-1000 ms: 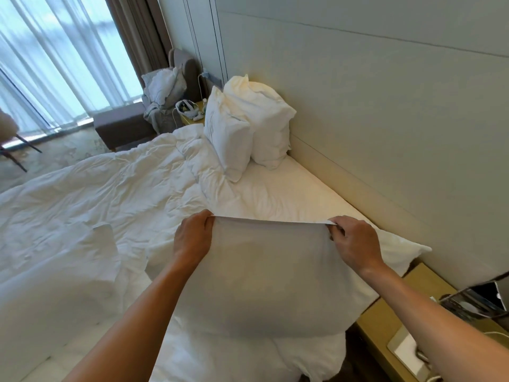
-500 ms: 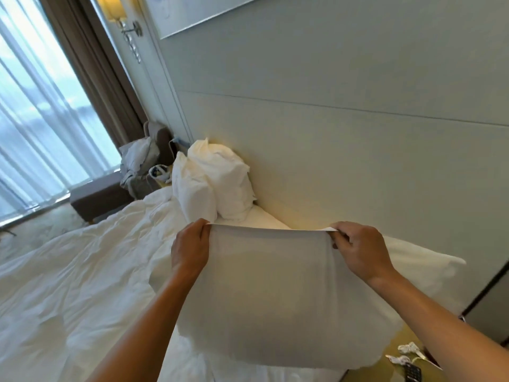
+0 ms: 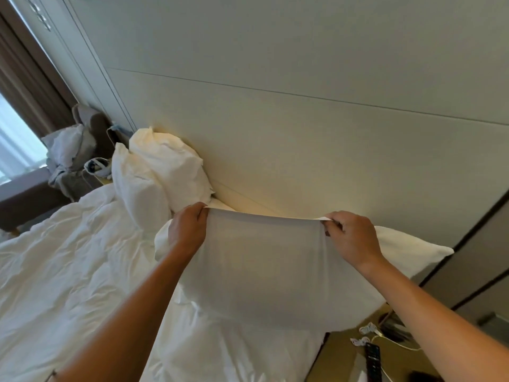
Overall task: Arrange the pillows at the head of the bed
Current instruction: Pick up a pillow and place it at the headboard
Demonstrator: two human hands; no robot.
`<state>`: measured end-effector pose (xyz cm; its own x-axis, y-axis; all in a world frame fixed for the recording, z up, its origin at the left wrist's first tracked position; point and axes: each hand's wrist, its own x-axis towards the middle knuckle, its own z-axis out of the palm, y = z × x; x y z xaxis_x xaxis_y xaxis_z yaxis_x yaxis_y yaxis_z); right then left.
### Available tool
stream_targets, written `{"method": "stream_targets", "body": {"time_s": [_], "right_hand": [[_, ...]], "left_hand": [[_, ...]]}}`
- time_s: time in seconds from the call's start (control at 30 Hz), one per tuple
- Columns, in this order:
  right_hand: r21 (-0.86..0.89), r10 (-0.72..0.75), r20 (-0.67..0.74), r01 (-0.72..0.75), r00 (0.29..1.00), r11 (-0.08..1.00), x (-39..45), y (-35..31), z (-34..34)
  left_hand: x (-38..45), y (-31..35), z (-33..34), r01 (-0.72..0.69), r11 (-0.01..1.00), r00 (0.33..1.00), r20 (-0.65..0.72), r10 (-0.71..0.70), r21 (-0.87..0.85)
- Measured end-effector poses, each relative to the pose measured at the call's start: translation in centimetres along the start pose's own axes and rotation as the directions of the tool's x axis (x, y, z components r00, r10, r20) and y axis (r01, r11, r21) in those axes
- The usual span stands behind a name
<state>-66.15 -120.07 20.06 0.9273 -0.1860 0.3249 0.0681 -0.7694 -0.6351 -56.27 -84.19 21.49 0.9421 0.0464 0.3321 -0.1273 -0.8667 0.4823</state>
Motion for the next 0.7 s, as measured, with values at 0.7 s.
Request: {"method": "stream_targets", "body": {"time_s": [0.7], "right_hand": [[-0.115,0.329,0.141,-0.315,0.934,0.942,3.7,2.8,16.4]], "left_hand": [[9.9,-12.9,13.0,0.081,0.997,0.936,0.342,-0.081,0.013]]}}
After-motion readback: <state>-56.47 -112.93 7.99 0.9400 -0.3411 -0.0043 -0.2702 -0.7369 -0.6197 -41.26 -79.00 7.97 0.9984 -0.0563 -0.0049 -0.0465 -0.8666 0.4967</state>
